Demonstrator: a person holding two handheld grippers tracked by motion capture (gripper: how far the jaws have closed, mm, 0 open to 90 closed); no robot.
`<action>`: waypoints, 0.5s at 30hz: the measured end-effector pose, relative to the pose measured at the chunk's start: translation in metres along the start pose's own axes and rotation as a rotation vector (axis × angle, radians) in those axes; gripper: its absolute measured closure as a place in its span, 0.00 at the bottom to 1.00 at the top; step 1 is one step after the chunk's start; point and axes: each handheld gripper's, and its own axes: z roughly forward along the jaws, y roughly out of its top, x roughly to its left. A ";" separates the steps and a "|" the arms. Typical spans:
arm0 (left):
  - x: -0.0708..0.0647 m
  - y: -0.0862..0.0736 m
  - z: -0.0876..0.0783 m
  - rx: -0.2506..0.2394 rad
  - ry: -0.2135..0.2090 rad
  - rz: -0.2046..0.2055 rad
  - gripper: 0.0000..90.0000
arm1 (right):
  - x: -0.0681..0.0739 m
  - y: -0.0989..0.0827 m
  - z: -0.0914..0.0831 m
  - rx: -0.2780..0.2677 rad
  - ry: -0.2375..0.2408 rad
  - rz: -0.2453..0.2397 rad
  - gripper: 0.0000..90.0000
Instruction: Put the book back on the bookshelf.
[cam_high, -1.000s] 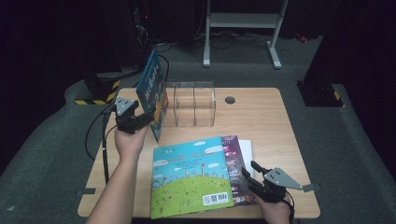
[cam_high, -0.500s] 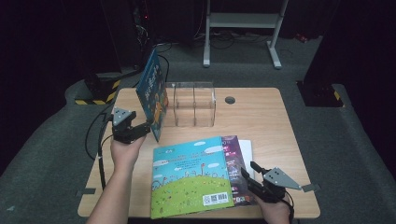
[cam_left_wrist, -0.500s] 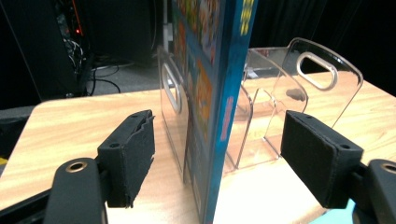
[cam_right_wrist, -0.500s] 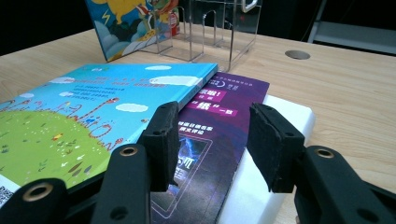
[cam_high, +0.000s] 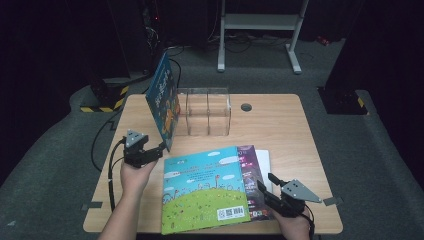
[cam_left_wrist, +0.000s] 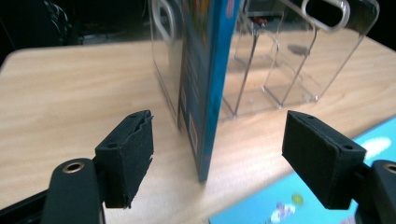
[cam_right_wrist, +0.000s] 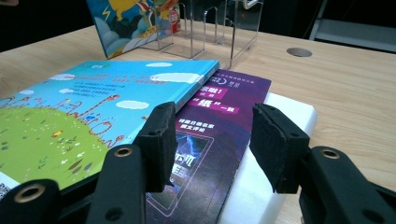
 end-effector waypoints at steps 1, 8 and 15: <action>-0.001 -0.004 0.001 0.008 -0.005 -0.001 0.29 | 0.000 0.000 0.000 0.001 0.000 0.000 0.56; -0.004 -0.025 0.001 0.067 -0.025 0.006 0.28 | 0.000 0.000 0.001 0.006 0.002 -0.002 0.55; -0.008 -0.051 -0.004 0.130 -0.062 -0.007 0.27 | 0.001 -0.001 0.005 0.036 0.018 -0.008 0.52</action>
